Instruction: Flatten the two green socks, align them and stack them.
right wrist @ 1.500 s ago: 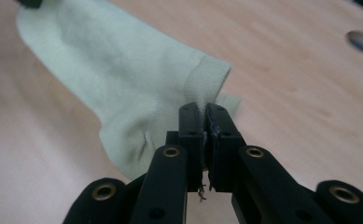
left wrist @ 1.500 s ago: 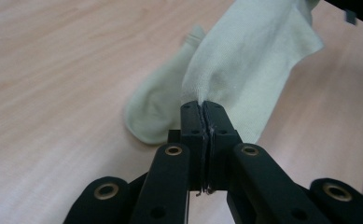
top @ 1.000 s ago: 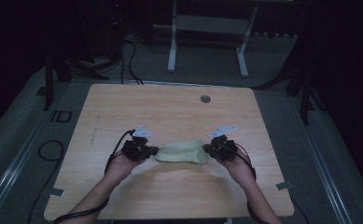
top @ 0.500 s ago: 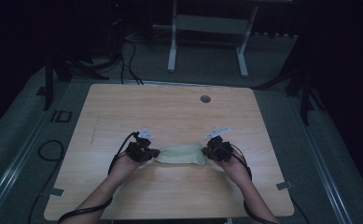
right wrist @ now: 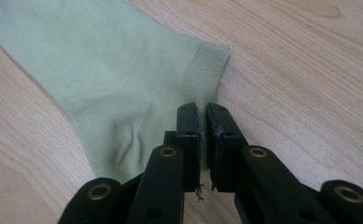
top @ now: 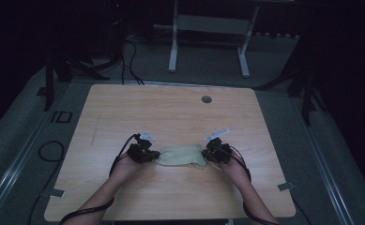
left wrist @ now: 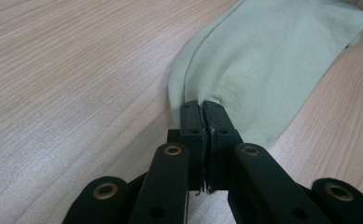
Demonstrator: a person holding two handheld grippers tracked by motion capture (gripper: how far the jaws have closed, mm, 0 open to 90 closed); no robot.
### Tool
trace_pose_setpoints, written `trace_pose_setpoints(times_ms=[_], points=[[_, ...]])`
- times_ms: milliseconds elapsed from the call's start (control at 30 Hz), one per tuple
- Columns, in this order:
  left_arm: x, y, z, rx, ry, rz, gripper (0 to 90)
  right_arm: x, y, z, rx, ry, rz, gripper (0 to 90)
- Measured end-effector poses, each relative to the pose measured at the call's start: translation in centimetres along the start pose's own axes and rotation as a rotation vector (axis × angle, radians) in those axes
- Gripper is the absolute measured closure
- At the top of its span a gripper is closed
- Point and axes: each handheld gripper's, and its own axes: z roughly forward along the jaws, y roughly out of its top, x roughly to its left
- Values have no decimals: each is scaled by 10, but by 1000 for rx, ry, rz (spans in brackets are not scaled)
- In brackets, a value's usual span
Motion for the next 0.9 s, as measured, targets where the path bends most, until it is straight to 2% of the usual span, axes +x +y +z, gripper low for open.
trace_pose_setpoints(times_ms=[233,333,400,633,733,800,900], points=[[-1,1,-2,-18,18,-3,870,0,-2,1,-11,0,10,820],[0,4,-8,-55,28,-12,870,-1,-2,1,-10,2,11,820],[0,8,-11,-60,34,-6,871,-1,-3,1,-10,3,11,820],[7,14,-6,-56,53,-22,870,-1,-2,1,-6,3,7,819],[10,13,1,-36,53,-33,869,-1,-2,1,-5,1,6,819],[11,12,5,-20,57,-24,865,-1,-2,1,-5,0,5,819],[13,12,7,-27,64,-41,850,-1,-2,1,-8,3,8,818]])
